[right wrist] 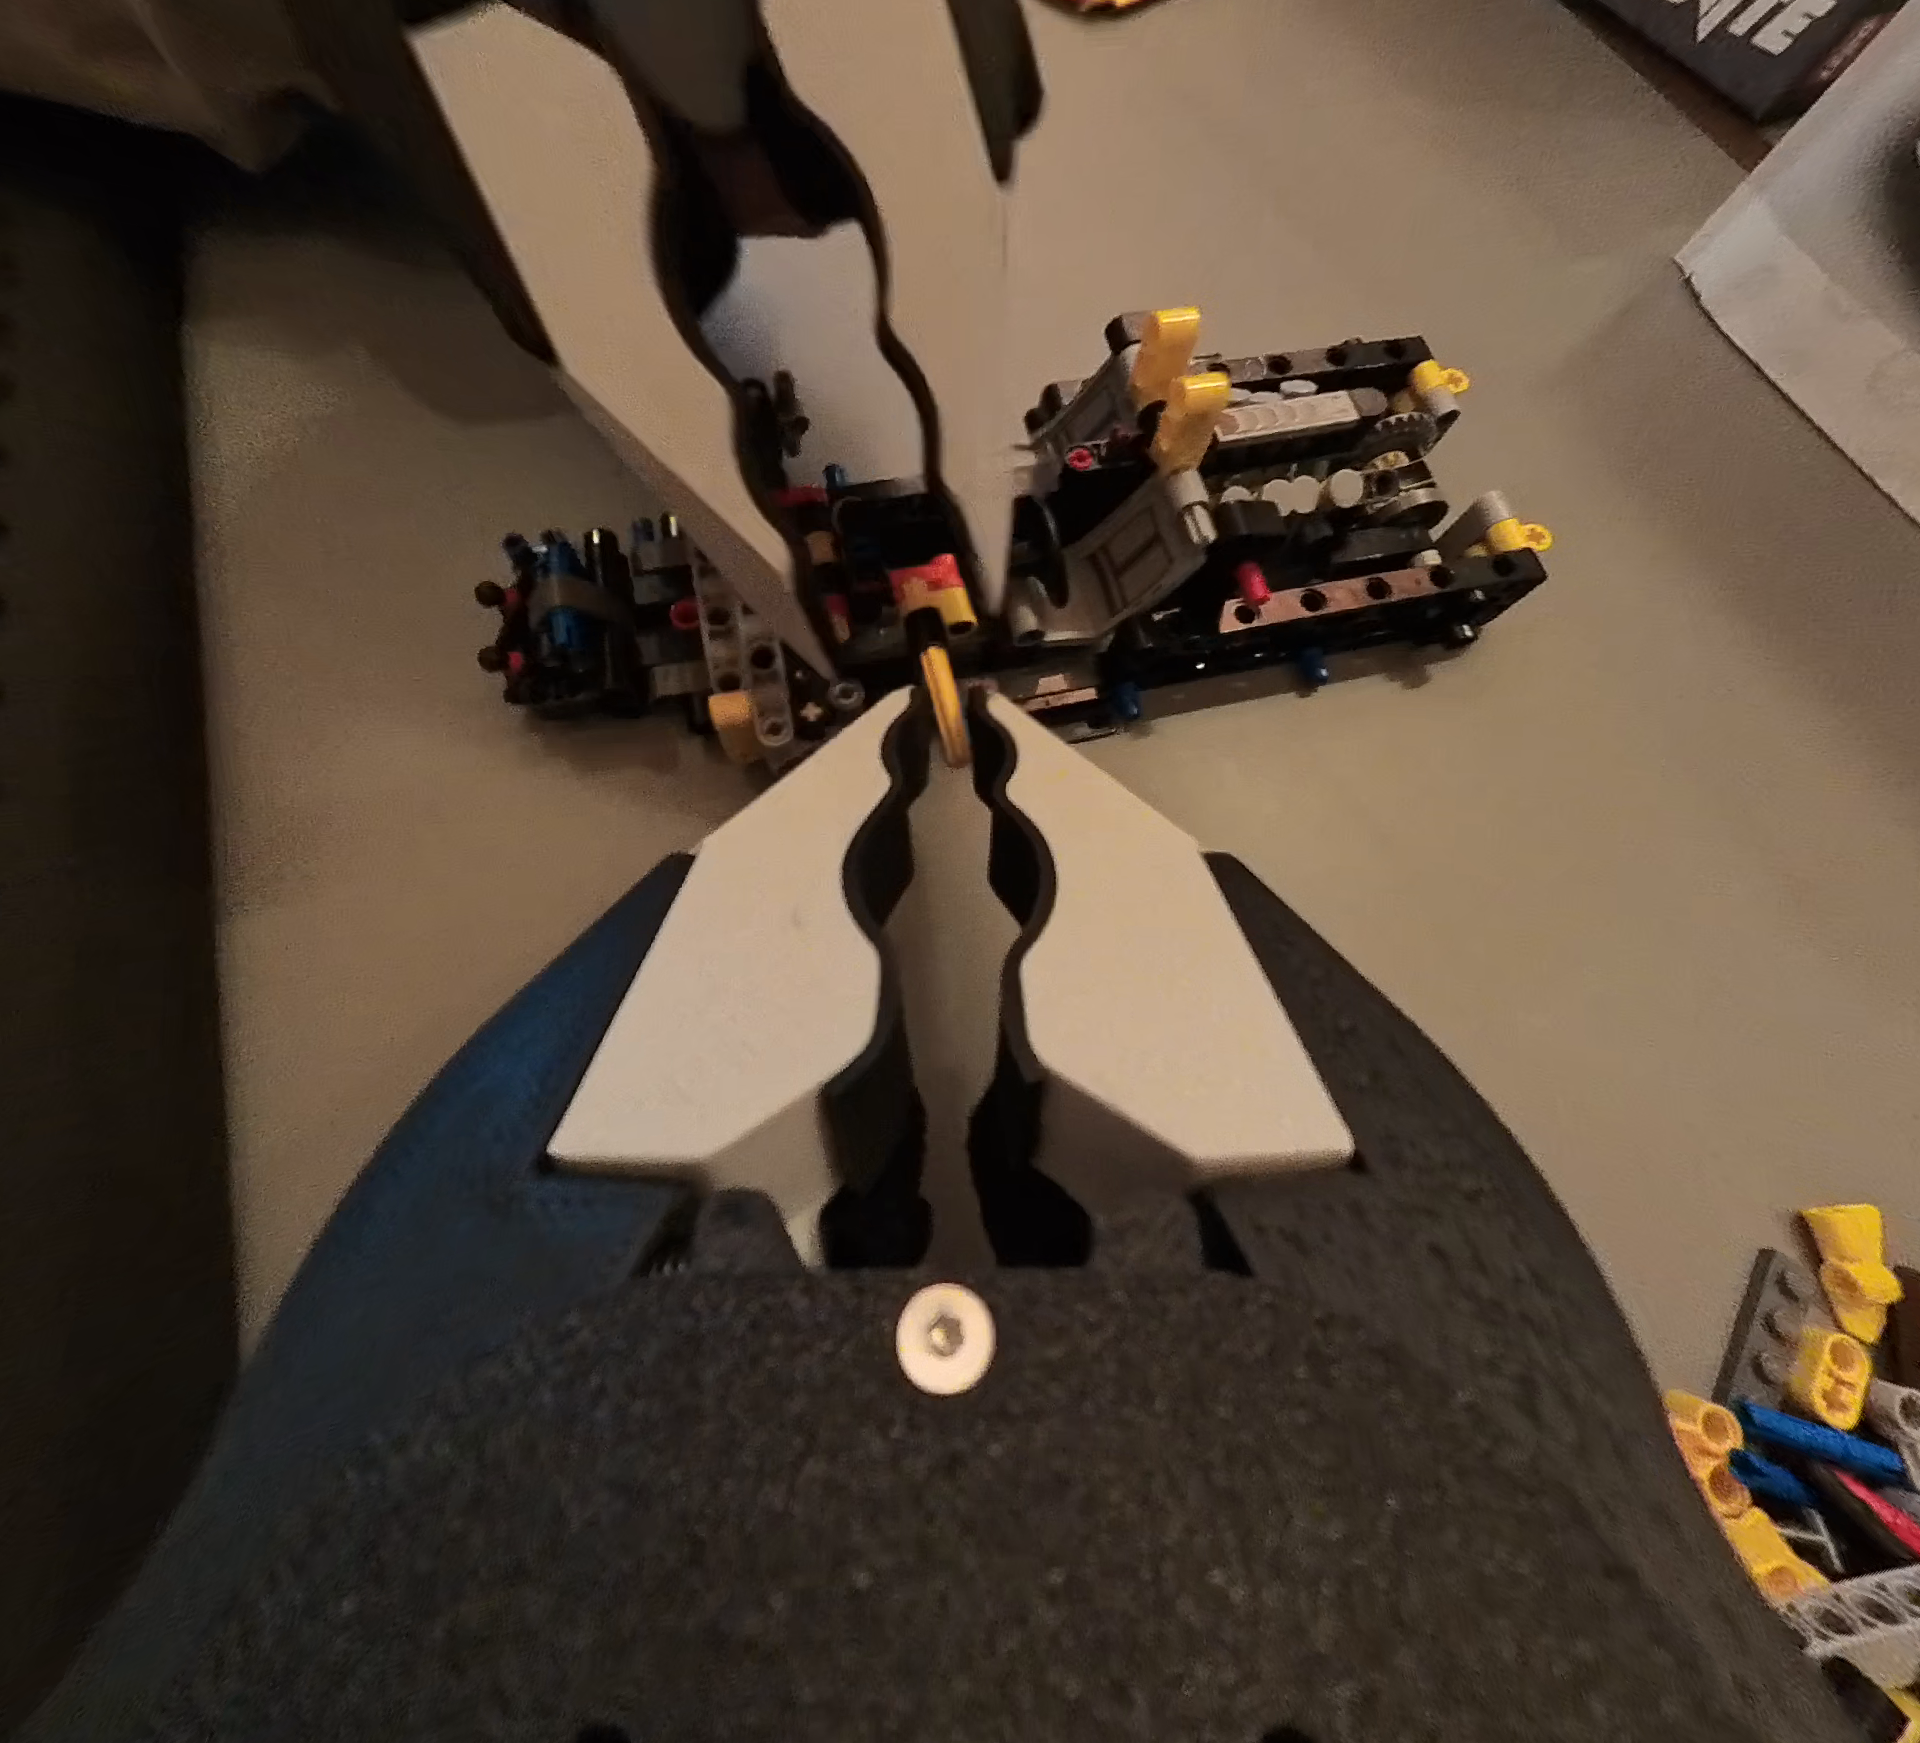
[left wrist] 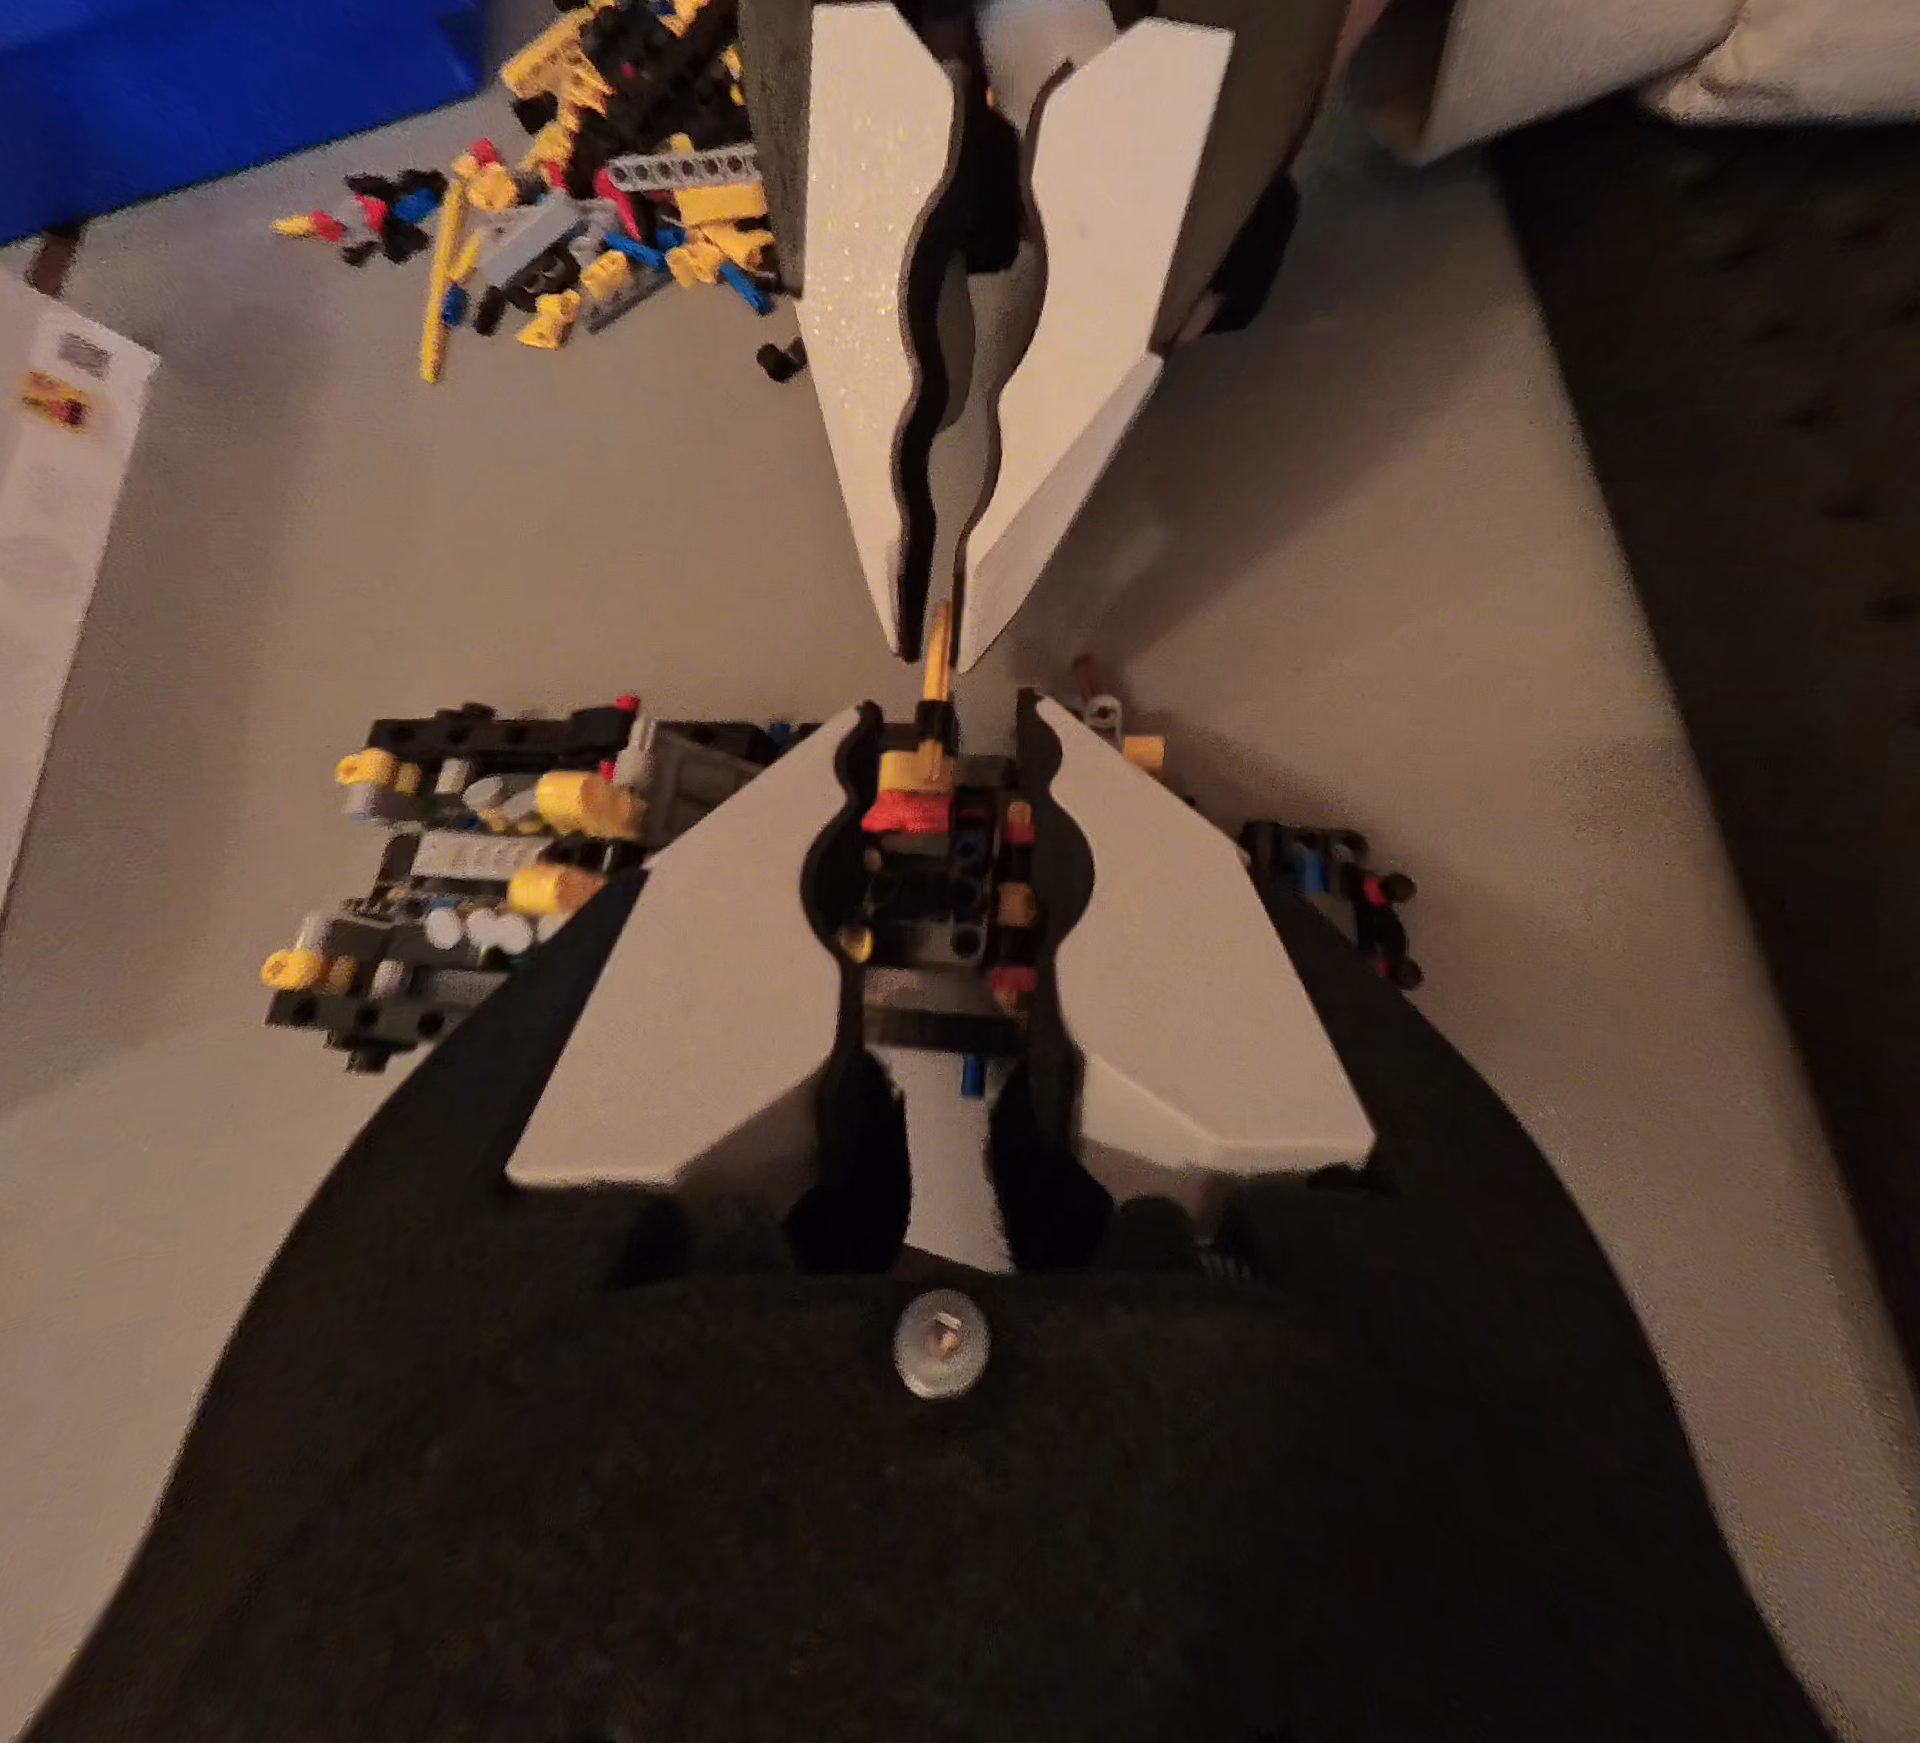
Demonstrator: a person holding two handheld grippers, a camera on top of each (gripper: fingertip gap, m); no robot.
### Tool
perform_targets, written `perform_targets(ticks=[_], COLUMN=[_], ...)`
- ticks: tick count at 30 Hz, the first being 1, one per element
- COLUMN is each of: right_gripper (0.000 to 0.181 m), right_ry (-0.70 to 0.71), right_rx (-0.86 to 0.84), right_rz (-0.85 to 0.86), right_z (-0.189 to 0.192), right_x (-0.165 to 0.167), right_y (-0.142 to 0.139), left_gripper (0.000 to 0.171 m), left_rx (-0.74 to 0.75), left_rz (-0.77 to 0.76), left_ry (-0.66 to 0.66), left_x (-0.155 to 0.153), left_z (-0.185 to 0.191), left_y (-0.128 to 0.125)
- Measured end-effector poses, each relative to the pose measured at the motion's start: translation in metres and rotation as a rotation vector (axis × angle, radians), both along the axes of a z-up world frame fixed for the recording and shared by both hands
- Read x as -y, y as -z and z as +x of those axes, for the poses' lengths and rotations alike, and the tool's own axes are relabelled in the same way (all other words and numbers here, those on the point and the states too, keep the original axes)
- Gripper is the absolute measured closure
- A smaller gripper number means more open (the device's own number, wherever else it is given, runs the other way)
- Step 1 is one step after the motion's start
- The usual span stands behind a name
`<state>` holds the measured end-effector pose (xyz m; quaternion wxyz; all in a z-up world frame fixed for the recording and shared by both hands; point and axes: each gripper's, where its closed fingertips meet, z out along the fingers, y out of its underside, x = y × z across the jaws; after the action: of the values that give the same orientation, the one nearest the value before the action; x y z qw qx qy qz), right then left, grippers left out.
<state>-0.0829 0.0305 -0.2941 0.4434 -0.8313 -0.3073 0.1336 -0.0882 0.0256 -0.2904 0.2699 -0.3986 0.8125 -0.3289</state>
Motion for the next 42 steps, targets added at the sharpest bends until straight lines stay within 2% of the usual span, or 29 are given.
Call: perform_targets(ticks=[2,3,10,19,22,24,25,26,29,33,42], right_gripper=[0.177,0.177,0.178,0.178,0.177,0.155,0.158,0.169,0.178,0.177,0.177], right_ry=[-0.002,-0.009,-0.077,-0.095,-0.067,-0.037,-0.031,-0.041,-0.047,-0.103,-0.135], right_rx=[0.027,0.032,0.022,-0.013,0.075,0.200,0.237,0.245,0.219,0.179,0.129], right_rz=[0.024,0.018,-0.045,-0.118,-0.132,-0.144,-0.133,-0.135,-0.198,-0.205,-0.273], right_z=[0.000,0.000,-0.003,-0.004,-0.005,-0.003,-0.004,-0.006,-0.007,-0.012,-0.012], right_x=[0.001,0.002,0.017,0.030,0.030,0.028,0.026,0.026,0.027,0.033,0.044], right_y=[0.000,0.001,0.000,0.002,0.005,0.009,0.009,0.008,0.007,0.006,0.006], left_gripper=[0.150,0.161,0.164,0.163,0.164,0.164,0.164,0.164,0.164,0.164,0.163], left_rx=[-0.021,-0.023,0.004,0.041,0.052,0.060,0.061,0.061,0.072,0.068,0.066], left_rz=[-0.008,-0.012,-0.076,-0.041,-0.028,-0.002,0.009,0.015,-0.016,-0.057,-0.081], left_ry=[0.006,0.014,0.062,0.128,0.115,0.109,0.106,0.102,0.105,0.150,0.189], left_x=[0.003,0.004,0.014,0.026,0.026,0.027,0.027,0.026,0.026,0.030,0.038], left_z=[0.005,0.006,0.003,0.000,0.000,0.000,0.001,0.001,-0.001,-0.007,-0.010], left_y=[0.004,0.005,0.002,0.004,0.004,0.004,0.004,0.004,0.003,0.003,0.001])
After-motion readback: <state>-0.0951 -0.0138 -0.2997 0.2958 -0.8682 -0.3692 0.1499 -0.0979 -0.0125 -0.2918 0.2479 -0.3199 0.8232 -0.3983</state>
